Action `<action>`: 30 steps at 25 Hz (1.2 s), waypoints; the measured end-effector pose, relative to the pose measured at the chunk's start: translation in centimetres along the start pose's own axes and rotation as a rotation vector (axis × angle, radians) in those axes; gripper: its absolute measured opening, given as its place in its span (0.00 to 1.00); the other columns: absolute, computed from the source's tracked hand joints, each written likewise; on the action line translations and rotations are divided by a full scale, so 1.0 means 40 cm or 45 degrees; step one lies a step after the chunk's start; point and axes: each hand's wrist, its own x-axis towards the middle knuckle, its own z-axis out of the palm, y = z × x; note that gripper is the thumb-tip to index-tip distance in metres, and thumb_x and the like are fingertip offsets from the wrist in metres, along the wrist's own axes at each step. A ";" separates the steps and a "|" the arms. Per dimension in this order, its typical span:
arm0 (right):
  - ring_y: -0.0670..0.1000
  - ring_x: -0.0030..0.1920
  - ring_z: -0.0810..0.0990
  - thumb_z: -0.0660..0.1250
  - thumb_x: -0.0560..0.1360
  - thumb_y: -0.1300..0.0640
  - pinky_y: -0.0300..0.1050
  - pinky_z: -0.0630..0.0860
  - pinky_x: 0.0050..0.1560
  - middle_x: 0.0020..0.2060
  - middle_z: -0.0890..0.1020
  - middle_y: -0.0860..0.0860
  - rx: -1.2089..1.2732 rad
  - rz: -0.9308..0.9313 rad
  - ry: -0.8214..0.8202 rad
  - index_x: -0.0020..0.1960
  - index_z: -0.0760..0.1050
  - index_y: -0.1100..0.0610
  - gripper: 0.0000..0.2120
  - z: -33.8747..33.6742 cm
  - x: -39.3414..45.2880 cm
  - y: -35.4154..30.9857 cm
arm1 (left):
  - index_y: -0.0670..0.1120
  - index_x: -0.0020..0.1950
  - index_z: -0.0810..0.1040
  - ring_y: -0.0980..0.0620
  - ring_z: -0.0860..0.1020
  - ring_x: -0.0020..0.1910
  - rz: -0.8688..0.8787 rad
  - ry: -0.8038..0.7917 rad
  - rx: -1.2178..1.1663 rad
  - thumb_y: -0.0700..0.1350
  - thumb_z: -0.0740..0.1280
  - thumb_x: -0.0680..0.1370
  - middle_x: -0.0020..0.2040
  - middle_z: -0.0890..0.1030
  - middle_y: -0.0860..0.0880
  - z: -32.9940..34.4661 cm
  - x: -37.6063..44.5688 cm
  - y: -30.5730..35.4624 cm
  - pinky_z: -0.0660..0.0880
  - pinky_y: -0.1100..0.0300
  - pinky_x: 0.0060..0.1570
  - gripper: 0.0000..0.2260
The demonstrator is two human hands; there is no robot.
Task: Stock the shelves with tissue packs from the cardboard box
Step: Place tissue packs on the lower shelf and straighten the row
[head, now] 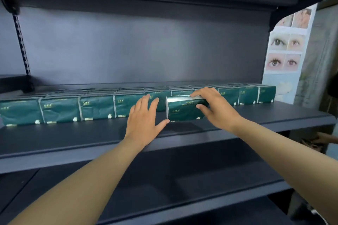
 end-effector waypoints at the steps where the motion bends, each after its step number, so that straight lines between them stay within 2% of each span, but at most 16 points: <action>1: 0.42 0.56 0.65 0.62 0.77 0.64 0.36 0.63 0.51 0.54 0.71 0.43 0.012 0.021 0.001 0.62 0.71 0.54 0.14 0.015 0.033 0.047 | 0.45 0.73 0.64 0.42 0.60 0.73 -0.022 -0.025 0.022 0.62 0.65 0.74 0.73 0.62 0.40 0.035 0.037 -0.008 0.58 0.48 0.70 0.33; 3: 0.46 0.60 0.67 0.62 0.78 0.63 0.38 0.64 0.55 0.55 0.71 0.42 0.069 0.083 0.001 0.61 0.71 0.53 0.14 0.066 0.085 0.133 | 0.46 0.74 0.63 0.43 0.58 0.73 -0.085 -0.024 0.067 0.63 0.65 0.74 0.73 0.61 0.40 0.095 0.097 -0.036 0.54 0.48 0.71 0.34; 5: 0.47 0.63 0.67 0.62 0.78 0.62 0.40 0.64 0.62 0.55 0.71 0.42 0.140 0.119 -0.001 0.61 0.71 0.53 0.13 0.135 0.133 0.189 | 0.45 0.72 0.67 0.41 0.62 0.72 -0.131 0.012 0.133 0.66 0.66 0.70 0.71 0.66 0.39 0.139 0.139 -0.076 0.55 0.45 0.70 0.37; 8: 0.47 0.64 0.66 0.62 0.78 0.62 0.35 0.59 0.64 0.58 0.72 0.45 0.204 0.093 -0.045 0.62 0.71 0.53 0.14 0.241 0.229 0.206 | 0.45 0.72 0.68 0.39 0.64 0.71 -0.136 0.036 0.161 0.74 0.56 0.68 0.69 0.69 0.38 0.179 0.176 -0.147 0.56 0.43 0.70 0.42; 10: 0.47 0.65 0.65 0.63 0.78 0.61 0.32 0.56 0.62 0.60 0.72 0.48 0.201 0.056 -0.073 0.64 0.71 0.54 0.15 0.298 0.290 0.192 | 0.45 0.72 0.68 0.39 0.64 0.71 -0.152 0.066 0.131 0.74 0.51 0.69 0.68 0.70 0.38 0.199 0.187 -0.189 0.56 0.43 0.71 0.43; 12: 0.48 0.64 0.64 0.65 0.77 0.58 0.36 0.59 0.64 0.60 0.71 0.49 0.171 0.008 -0.059 0.64 0.70 0.55 0.16 0.347 0.330 0.185 | 0.45 0.71 0.68 0.40 0.67 0.68 -0.205 0.078 0.148 0.75 0.48 0.69 0.64 0.73 0.40 0.216 0.196 -0.213 0.56 0.44 0.70 0.44; 15: 0.48 0.62 0.64 0.66 0.76 0.53 0.45 0.67 0.63 0.59 0.71 0.48 0.035 -0.083 -0.028 0.65 0.69 0.54 0.19 0.392 0.335 0.192 | 0.47 0.73 0.65 0.44 0.68 0.66 -0.234 0.001 0.217 0.76 0.45 0.67 0.62 0.73 0.44 0.233 0.197 -0.221 0.51 0.46 0.71 0.45; 18: 0.48 0.63 0.64 0.66 0.75 0.52 0.47 0.68 0.62 0.60 0.70 0.47 -0.017 -0.094 0.004 0.66 0.68 0.54 0.21 0.398 0.329 0.197 | 0.49 0.75 0.61 0.46 0.66 0.67 -0.228 -0.013 0.233 0.74 0.47 0.68 0.64 0.71 0.45 0.232 0.194 -0.218 0.47 0.47 0.71 0.43; 23: 0.51 0.67 0.62 0.67 0.75 0.51 0.51 0.66 0.65 0.66 0.68 0.50 -0.156 -0.048 0.073 0.68 0.66 0.53 0.24 0.363 0.299 0.166 | 0.49 0.76 0.58 0.46 0.59 0.72 -0.194 -0.020 0.272 0.69 0.57 0.73 0.69 0.66 0.44 0.197 0.176 -0.200 0.41 0.48 0.72 0.38; 27: 0.53 0.67 0.63 0.67 0.75 0.52 0.51 0.66 0.65 0.66 0.68 0.52 -0.168 0.009 0.152 0.67 0.67 0.55 0.23 0.302 0.218 0.102 | 0.48 0.75 0.61 0.45 0.60 0.71 -0.181 -0.026 0.266 0.68 0.60 0.73 0.69 0.65 0.43 0.138 0.133 -0.173 0.47 0.49 0.72 0.36; 30: 0.52 0.66 0.64 0.66 0.75 0.51 0.51 0.67 0.64 0.65 0.69 0.51 -0.192 -0.025 0.114 0.66 0.68 0.55 0.22 0.259 0.122 0.050 | 0.48 0.74 0.62 0.44 0.60 0.71 -0.178 -0.006 0.207 0.66 0.61 0.74 0.70 0.65 0.42 0.079 0.082 -0.154 0.53 0.50 0.70 0.35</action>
